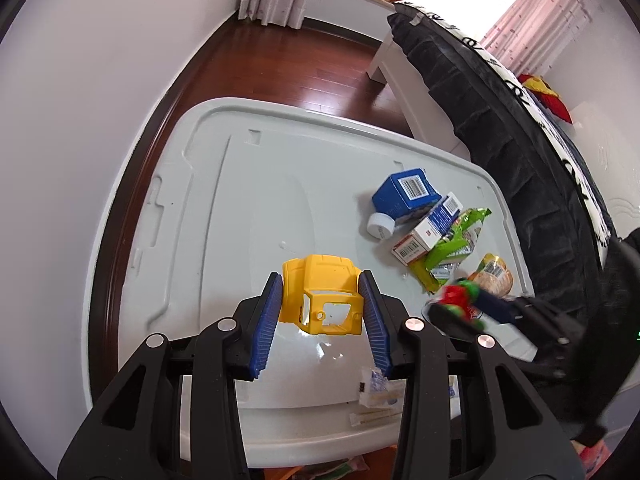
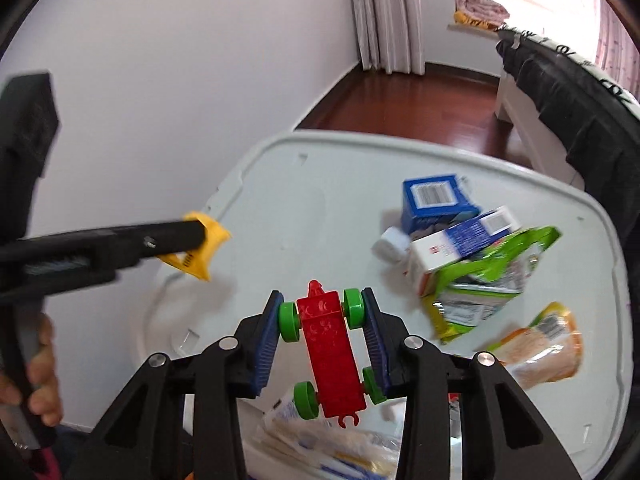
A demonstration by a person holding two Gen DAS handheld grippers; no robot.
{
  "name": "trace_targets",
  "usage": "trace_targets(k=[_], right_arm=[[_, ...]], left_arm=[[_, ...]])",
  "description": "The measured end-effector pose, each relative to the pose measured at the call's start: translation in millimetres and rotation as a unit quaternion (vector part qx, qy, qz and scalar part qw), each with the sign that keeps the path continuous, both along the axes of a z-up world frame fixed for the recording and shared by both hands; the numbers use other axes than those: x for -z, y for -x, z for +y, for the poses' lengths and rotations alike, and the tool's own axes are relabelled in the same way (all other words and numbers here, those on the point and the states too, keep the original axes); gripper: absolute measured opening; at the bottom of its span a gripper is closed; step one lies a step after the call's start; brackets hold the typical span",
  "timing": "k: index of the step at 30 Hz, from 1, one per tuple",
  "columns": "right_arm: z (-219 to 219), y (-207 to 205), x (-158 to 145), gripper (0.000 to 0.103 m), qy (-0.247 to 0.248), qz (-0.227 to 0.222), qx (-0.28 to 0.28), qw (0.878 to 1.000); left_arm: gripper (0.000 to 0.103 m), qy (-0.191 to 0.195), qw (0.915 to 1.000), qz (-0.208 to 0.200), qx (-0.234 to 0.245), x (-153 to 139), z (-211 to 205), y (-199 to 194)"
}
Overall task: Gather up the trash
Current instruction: 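Grasp the red-green toy car with the right tool while the left tool holds the yellow piece, then drop the yellow piece and toy car into the orange bucket with both tools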
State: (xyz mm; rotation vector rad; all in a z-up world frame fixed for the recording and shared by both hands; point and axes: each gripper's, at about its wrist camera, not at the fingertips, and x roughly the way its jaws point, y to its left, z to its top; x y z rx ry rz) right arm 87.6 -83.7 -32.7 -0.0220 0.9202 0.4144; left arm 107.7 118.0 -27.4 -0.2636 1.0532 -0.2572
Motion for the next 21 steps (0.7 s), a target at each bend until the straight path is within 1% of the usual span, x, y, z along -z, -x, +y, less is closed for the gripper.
trace_targets(k=[2, 3, 6, 12, 16, 19, 21], right_arm=[[-9.5, 16.7, -10.7, 0.039, 0.002, -0.01, -0.001, 1.0], [-2.4, 25.3, -12.5, 0.039, 0.003, -0.013, -0.001, 1.0], [-17.2, 50.1, -23.4, 0.039, 0.001, -0.02, -0.006, 1.0], [-37.4, 100.7, -33.1, 0.039, -0.008, -0.024, -0.019, 0.999], [-47.7, 130.6, -31.1, 0.039, -0.016, -0.017, -0.03, 0.999], [-55.3, 153.1, -22.5, 0.039, -0.02, 0.0, -0.037, 0.999], [-59.1, 160.7, -15.6, 0.039, -0.021, 0.009, -0.039, 0.999]], left_arm=[[0.039, -0.004, 1.0, -0.001, 0.004, -0.1, -3.8, 1.8], [0.039, -0.006, 1.0, -0.003, 0.006, -1.0, -5.9, 3.8], [0.039, -0.011, 0.9997, -0.014, 0.018, -6.7, -15.7, 11.6], [0.039, -0.036, 0.9966, -0.041, 0.062, -19.4, -44.6, 44.1], [0.039, -0.049, 0.9937, -0.037, 0.093, -15.5, -64.4, 70.5], [0.039, -0.056, 0.9921, -0.028, 0.109, -8.7, -73.7, 93.2], [0.039, -0.063, 0.9913, -0.018, 0.114, -1.3, -76.6, 110.8]])
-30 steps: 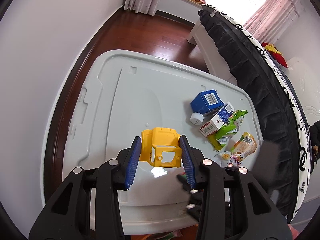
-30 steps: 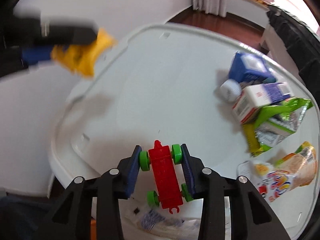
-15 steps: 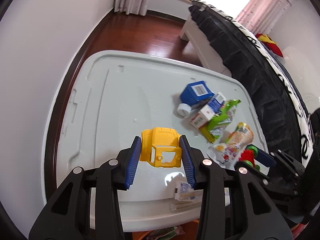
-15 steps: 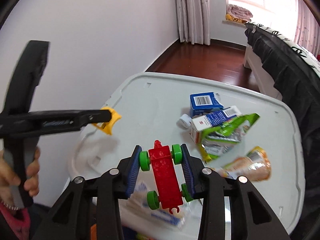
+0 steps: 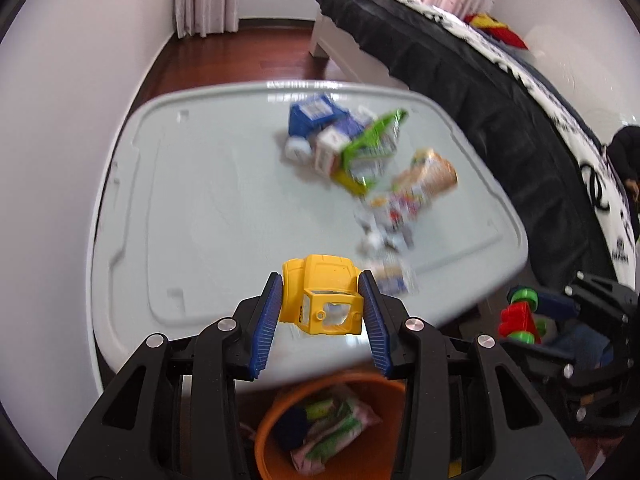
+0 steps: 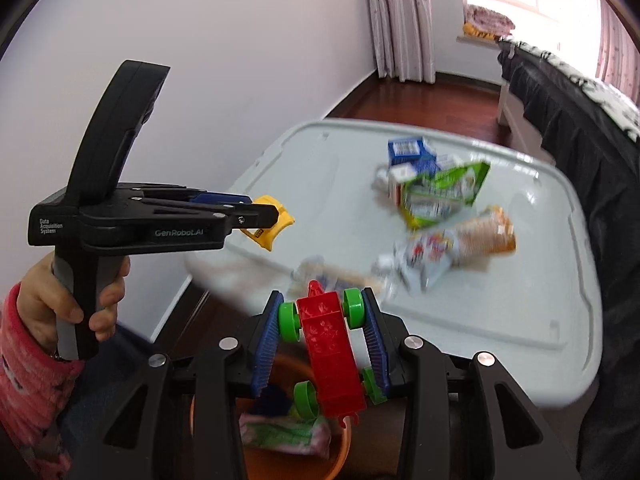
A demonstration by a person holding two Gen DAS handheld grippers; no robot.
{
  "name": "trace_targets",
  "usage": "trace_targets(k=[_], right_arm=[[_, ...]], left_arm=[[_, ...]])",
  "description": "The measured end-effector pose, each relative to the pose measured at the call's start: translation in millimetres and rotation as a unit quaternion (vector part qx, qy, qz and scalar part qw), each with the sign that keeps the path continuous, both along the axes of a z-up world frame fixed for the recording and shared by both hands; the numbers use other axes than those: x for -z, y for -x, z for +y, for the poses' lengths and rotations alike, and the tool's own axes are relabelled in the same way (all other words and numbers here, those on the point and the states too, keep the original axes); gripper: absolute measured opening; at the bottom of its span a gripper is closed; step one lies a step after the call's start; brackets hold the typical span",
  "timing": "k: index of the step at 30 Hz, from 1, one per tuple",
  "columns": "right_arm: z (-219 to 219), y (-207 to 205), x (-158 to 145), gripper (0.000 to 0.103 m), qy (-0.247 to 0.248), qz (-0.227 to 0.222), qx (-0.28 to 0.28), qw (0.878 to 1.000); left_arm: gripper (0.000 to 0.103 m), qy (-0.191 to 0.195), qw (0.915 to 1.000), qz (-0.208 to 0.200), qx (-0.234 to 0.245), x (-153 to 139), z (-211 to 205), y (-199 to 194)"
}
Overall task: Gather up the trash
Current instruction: 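Drop the yellow piece and toy car into the orange bucket with both tools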
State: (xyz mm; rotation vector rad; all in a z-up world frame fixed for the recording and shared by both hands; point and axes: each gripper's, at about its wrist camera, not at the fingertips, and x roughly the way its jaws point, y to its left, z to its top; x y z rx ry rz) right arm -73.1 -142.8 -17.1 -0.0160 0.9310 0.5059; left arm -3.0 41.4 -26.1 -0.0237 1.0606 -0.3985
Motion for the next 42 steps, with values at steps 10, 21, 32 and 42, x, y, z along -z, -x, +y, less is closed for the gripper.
trace_targets(k=[10, 21, 32, 42], right_arm=[[0.1, 33.1, 51.3, 0.039, -0.007, 0.085, -0.026, 0.996], [16.6, 44.2, 108.9, 0.039, -0.008, 0.195, -0.052, 0.979], [31.2, 44.4, 137.5, 0.041, 0.01, 0.245, -0.06, 0.968], [5.0, 28.3, 120.8, 0.079, -0.018, 0.223, -0.003, 0.975]], left_arm=[[0.039, -0.029, 0.9976, 0.062, -0.003, 43.4, -5.8, 73.4], [0.039, -0.02, 0.9868, 0.159, -0.025, 106.2, -8.3, 105.2], [0.04, -0.041, 0.9783, 0.199, -0.038, 138.6, -13.6, 101.8], [0.081, -0.045, 0.9739, 0.21, -0.074, 142.0, -2.0, 97.6]])
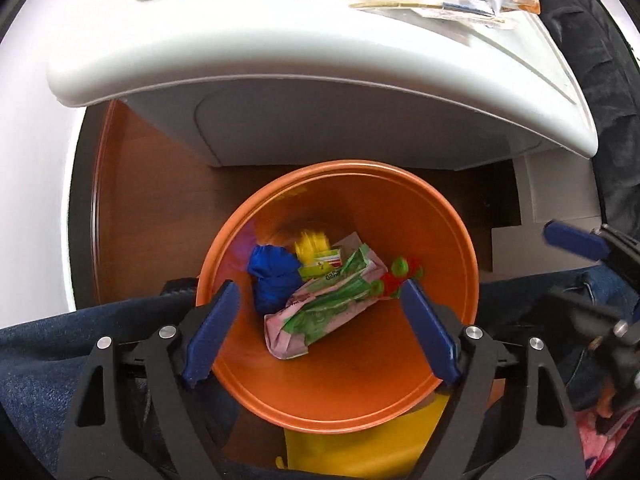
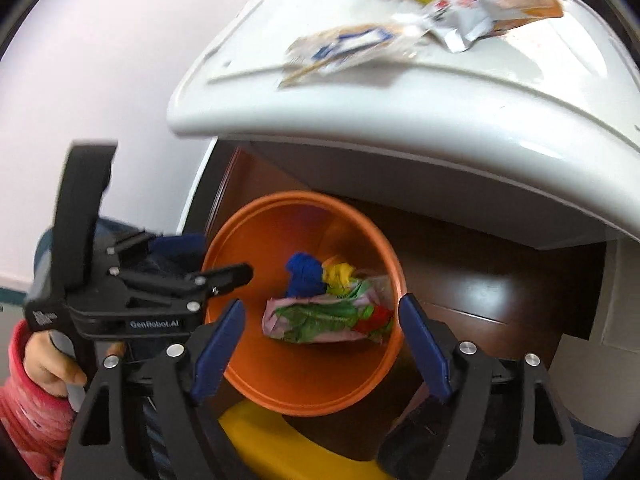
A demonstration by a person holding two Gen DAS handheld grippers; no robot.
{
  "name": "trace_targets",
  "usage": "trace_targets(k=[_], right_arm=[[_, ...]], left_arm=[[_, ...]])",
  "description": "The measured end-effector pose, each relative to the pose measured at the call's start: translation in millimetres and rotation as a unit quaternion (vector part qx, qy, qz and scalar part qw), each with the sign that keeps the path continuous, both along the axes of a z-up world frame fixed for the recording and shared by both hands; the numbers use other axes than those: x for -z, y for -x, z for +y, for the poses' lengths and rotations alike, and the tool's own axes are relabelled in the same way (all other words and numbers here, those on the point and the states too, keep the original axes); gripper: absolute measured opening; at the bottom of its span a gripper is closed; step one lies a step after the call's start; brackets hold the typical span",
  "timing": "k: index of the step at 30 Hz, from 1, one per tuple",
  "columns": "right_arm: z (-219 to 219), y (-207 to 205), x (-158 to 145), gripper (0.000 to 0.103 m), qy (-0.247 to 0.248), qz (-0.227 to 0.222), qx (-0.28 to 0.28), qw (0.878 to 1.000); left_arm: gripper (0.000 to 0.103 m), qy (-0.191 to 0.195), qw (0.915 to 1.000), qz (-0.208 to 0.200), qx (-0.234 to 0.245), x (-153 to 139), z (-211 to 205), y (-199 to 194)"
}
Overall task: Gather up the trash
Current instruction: 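Drop the yellow piece and toy car into the orange bucket with both tools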
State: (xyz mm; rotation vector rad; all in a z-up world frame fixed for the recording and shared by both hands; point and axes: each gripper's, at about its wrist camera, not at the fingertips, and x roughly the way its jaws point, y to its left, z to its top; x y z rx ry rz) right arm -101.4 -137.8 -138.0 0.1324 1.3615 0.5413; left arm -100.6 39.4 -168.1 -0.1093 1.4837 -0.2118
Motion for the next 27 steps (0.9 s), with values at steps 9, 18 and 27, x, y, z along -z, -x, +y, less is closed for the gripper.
trace_targets(k=[9, 18, 27], right_arm=[[-11.8, -2.5, -4.1, 0.083, -0.006, -0.008, 0.021, 1.0], [-15.4, -3.3, -4.5, 0.083, -0.008, -0.007, 0.028, 1.0], [-21.0, -7.7, -6.0, 0.083, -0.011, -0.005, 0.038, 0.999]], left_arm=[[0.082, -0.01, 0.9999, 0.009, 0.004, 4.6, -0.3, 0.9], [0.082, -0.013, 0.9998, 0.012, 0.008, 5.0, -1.3, 1.2], [0.082, -0.004, 0.9999, 0.009, 0.008, 5.6, -2.4, 1.7]])
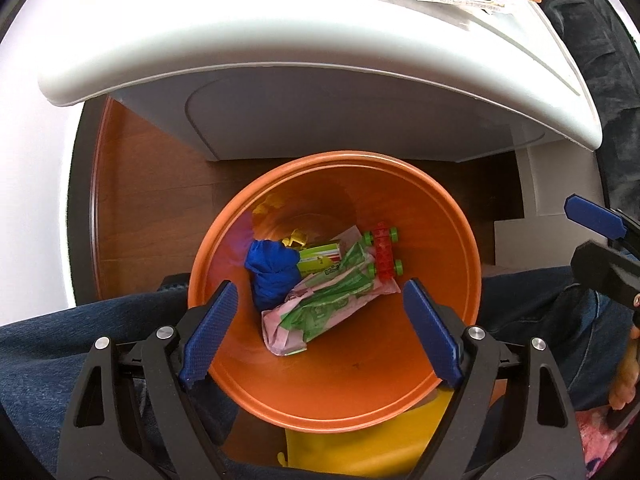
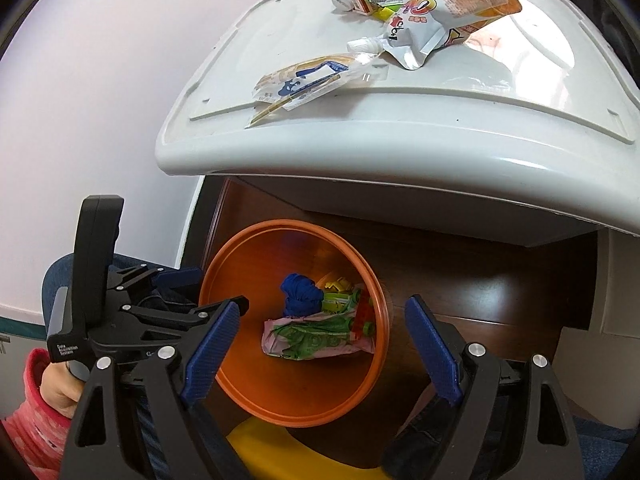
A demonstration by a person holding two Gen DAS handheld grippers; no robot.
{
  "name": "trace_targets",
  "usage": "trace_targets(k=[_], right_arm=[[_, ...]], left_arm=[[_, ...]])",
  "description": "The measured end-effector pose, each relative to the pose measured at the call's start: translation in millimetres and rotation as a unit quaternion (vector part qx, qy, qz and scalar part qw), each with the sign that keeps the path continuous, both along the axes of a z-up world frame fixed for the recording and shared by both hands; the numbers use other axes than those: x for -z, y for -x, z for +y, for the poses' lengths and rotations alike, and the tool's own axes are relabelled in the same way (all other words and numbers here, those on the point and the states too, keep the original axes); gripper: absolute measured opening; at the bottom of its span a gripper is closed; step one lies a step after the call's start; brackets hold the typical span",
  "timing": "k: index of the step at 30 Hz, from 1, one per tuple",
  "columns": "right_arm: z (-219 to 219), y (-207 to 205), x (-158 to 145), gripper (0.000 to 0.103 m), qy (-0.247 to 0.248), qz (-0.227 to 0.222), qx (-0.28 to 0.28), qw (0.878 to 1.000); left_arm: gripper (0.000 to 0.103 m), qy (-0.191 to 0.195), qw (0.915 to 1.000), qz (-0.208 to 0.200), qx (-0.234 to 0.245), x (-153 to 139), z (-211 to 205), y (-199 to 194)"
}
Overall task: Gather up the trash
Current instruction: 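Drop the yellow piece and toy car into the orange bucket with both tools, then grasp the orange-white drink pouch with the left tool while the right tool grasps a clear wrapper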
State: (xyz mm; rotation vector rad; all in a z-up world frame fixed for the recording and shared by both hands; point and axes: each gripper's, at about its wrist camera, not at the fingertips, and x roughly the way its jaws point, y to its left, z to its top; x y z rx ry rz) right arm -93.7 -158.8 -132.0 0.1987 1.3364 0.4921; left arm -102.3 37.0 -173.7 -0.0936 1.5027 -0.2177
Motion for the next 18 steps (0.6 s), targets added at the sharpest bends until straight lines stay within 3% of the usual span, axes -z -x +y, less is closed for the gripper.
trace_targets(k=[10, 18], right_arm=[[-0.4, -56.9, -24.1, 0.083, -0.033, -0.033, 0.059, 0.997], [15.5, -122.1, -9.8, 0.081, -0.064, -0.026, 0.136, 0.988]], left_arm=[[0.082, 0.008, 0.9995, -0.02, 0.021, -6.1, -11.4, 0.5], [0.082, 0.019, 0.9994, -0.028, 0.009, -12.5, -5.2, 1.0]])
